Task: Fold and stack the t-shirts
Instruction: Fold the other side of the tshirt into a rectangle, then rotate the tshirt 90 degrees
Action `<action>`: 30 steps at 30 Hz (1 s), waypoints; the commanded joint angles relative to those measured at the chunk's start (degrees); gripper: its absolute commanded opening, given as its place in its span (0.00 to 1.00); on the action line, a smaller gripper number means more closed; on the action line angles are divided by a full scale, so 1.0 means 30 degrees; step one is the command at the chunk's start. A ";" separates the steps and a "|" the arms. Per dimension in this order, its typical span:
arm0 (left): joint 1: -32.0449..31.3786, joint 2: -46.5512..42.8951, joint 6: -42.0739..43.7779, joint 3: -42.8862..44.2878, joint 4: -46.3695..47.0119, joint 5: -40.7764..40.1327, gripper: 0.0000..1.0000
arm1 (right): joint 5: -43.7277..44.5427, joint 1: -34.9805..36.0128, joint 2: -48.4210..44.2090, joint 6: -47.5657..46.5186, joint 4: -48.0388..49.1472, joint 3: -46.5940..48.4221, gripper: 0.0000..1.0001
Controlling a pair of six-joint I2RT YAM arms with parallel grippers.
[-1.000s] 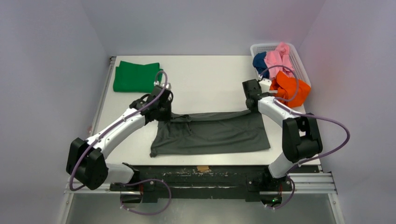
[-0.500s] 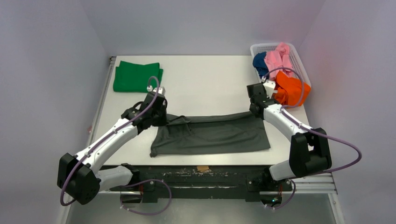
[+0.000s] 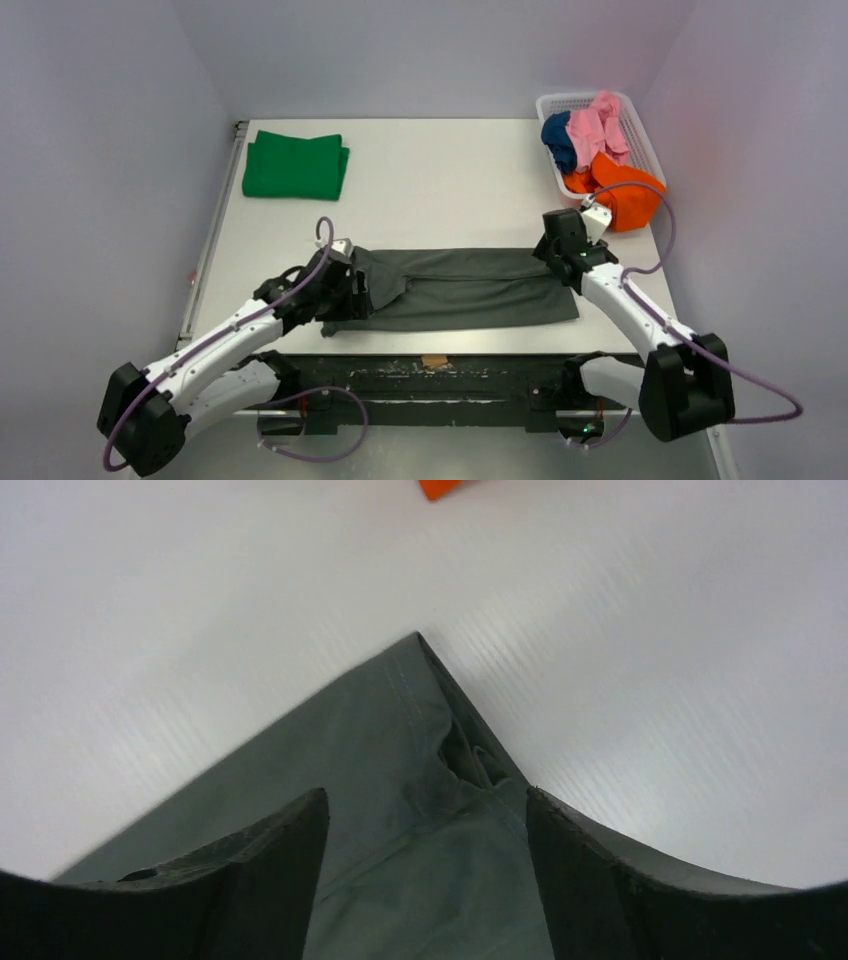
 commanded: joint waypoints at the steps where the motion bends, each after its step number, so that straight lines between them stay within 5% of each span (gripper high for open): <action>1: -0.0277 -0.2296 -0.0633 0.0655 -0.0074 -0.0068 0.83 | -0.0141 0.0088 -0.2934 0.1521 -0.0178 0.0914 0.73; 4: -0.0284 -0.2111 -0.0270 0.1823 0.0285 -0.0490 0.99 | -0.2540 0.0088 -0.3726 0.0292 0.1190 0.0784 0.79; 11: -0.0255 0.2845 -0.0463 0.3745 0.3753 0.0550 1.00 | -0.9862 0.0087 -0.0062 -0.2459 0.6596 0.0446 0.85; 21: 0.2555 1.1868 -0.2477 0.4816 0.7862 0.3379 1.00 | -1.1328 0.0228 0.5310 -0.1999 0.7781 0.0592 0.83; 26: 0.3424 1.6008 -0.2826 0.9646 0.7055 0.3037 1.00 | -1.1015 0.0699 0.4423 -0.0921 0.6948 -0.0736 0.82; 30: 0.3569 2.0960 -0.3001 1.6557 0.3939 0.2182 1.00 | -1.0821 0.2032 0.3424 -0.0284 0.5631 -0.1635 0.83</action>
